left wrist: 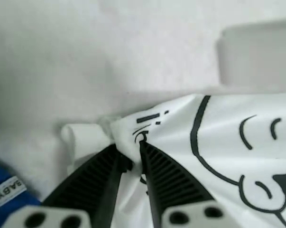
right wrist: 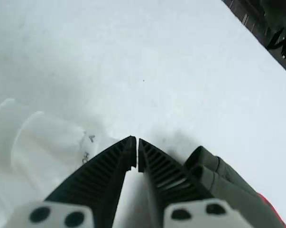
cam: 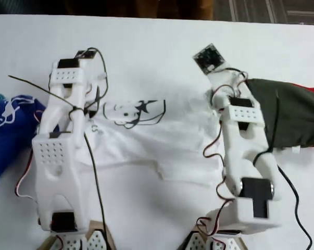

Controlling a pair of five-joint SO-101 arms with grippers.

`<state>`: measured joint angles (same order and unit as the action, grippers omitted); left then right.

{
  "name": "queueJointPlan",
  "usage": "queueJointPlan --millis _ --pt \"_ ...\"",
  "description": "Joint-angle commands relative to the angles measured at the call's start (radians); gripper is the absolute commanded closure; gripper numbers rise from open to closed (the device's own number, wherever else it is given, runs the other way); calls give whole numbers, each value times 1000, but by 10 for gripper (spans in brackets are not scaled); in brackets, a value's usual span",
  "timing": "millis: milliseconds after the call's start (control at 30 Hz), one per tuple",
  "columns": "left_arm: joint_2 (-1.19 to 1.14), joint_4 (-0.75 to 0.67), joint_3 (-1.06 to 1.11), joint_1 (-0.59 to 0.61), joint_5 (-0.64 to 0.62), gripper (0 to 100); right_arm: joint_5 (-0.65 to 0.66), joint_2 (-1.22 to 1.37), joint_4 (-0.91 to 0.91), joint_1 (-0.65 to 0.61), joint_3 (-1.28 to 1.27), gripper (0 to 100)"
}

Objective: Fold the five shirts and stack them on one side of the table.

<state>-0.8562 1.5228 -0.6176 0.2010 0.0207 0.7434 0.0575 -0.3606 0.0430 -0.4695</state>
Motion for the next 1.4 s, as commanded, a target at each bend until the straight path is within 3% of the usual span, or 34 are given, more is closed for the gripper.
queueJointPlan --millis 0,267,433,833,1067,1367 --pt "0 -35 -5 26 -6 973 -2 84 79 -18 63 981" --pt "-2 -35 -5 26 -6 973 -2 312 68 64 244 981" --pt "-2 -35 -5 26 -6 973 0 346 -12 102 292 981" --pt "-2 -35 -5 26 -6 973 5 384 -10 170 295 981" --pt "-2 -34 -5 26 -6 973 5 291 -64 249 293 981" --pt "3 -6 -13 23 -60 945 -2 5 -387 246 285 981"
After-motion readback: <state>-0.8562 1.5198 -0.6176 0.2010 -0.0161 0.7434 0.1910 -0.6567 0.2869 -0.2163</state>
